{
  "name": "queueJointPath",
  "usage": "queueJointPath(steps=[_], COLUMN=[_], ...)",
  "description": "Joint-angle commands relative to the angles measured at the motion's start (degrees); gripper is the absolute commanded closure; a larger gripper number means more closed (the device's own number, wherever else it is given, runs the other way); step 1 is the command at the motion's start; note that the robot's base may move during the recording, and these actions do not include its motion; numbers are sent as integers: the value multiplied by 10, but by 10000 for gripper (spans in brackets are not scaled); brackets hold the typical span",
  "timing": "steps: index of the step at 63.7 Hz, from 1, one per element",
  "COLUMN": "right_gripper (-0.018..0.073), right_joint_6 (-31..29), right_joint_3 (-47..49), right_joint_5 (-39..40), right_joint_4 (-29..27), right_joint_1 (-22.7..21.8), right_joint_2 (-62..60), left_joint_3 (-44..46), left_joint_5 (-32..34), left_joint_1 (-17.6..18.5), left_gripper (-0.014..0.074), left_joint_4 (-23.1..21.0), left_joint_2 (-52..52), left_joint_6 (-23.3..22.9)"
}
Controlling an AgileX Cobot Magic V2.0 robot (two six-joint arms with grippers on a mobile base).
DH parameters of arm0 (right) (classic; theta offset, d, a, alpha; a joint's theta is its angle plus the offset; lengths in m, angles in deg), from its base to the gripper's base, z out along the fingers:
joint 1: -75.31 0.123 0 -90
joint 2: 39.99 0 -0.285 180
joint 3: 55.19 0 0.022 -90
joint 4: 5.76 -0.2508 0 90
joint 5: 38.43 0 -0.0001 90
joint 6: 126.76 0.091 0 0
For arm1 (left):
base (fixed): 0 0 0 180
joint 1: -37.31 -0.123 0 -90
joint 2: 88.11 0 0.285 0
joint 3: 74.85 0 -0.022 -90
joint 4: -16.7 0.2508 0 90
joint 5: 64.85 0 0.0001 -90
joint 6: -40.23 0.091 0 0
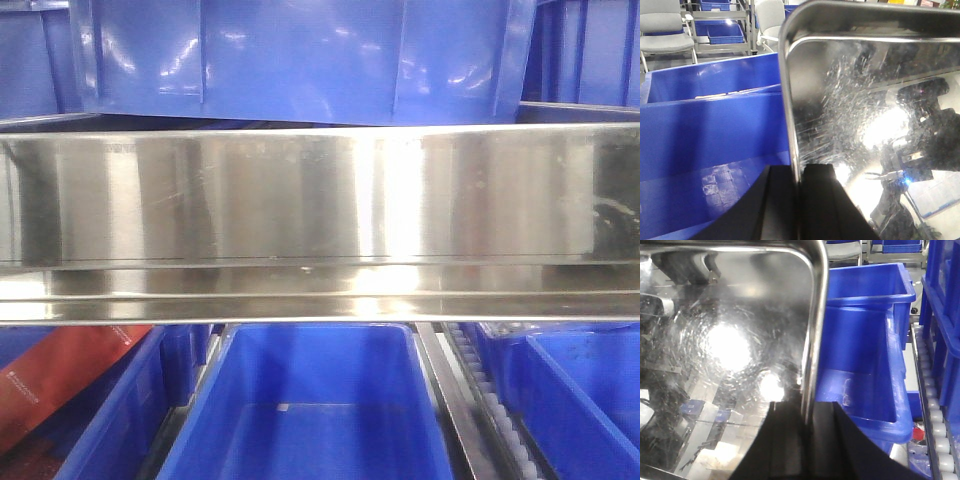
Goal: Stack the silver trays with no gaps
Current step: 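Hold the silver tray with both grippers while the base backs away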
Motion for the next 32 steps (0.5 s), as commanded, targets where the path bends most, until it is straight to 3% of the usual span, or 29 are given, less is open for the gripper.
queueJointPath(steps=[1, 32], right_gripper=[639, 639], right_joint_6=[-10, -10], right_joint_3=[7, 7], right_joint_5=[32, 32], right_joint_4=[-3, -3], right_joint_1=[2, 2], right_joint_2=[-7, -7], left_joint_3=[6, 6], left_joint_5=[33, 33], left_joint_1=[5, 5], left_gripper=[615, 615], left_joint_4=[-4, -4], left_joint_2=[8, 8], left_joint_6=[3, 3])
